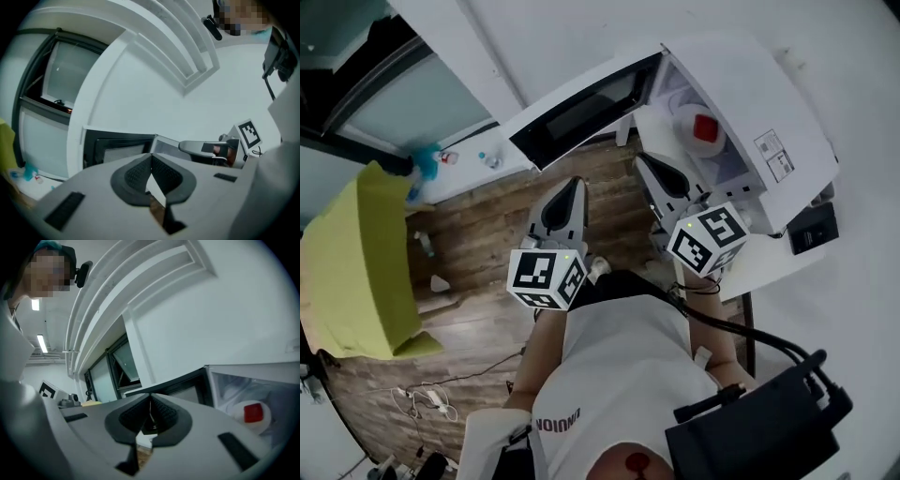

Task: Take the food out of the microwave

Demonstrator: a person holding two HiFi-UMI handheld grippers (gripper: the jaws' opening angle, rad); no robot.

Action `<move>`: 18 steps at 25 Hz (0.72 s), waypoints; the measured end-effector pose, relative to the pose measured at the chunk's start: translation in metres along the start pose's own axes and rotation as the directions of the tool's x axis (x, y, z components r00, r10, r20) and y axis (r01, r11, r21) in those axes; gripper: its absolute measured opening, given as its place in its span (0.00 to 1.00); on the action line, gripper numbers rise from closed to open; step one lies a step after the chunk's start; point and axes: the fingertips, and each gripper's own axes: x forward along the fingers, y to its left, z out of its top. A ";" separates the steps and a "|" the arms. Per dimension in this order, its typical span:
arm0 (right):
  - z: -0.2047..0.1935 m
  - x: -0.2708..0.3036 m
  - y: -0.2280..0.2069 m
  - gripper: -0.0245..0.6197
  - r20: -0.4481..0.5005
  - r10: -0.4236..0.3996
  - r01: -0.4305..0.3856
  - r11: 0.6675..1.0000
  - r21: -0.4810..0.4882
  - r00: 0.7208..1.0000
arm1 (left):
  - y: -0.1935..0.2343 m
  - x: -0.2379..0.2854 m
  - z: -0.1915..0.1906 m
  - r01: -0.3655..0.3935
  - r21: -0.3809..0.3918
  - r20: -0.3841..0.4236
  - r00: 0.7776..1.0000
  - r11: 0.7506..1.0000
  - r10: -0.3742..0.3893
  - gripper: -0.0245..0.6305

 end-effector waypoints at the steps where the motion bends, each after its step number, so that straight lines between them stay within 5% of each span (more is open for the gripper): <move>1: 0.001 -0.008 -0.007 0.07 0.009 -0.037 0.037 0.999 0.007 0.999 | -0.007 0.009 -0.001 0.037 0.004 -0.014 0.999 0.999 -0.037 0.06; 8: 0.008 -0.051 -0.055 0.07 0.068 -0.264 0.261 0.964 0.042 0.962 | -0.048 0.066 -0.006 0.263 0.003 -0.085 0.961 0.965 -0.261 0.06; 18: 0.017 -0.073 -0.096 0.07 0.101 -0.522 0.511 0.852 0.116 0.847 | -0.084 0.137 -0.017 0.526 0.003 -0.225 0.829 0.850 -0.512 0.06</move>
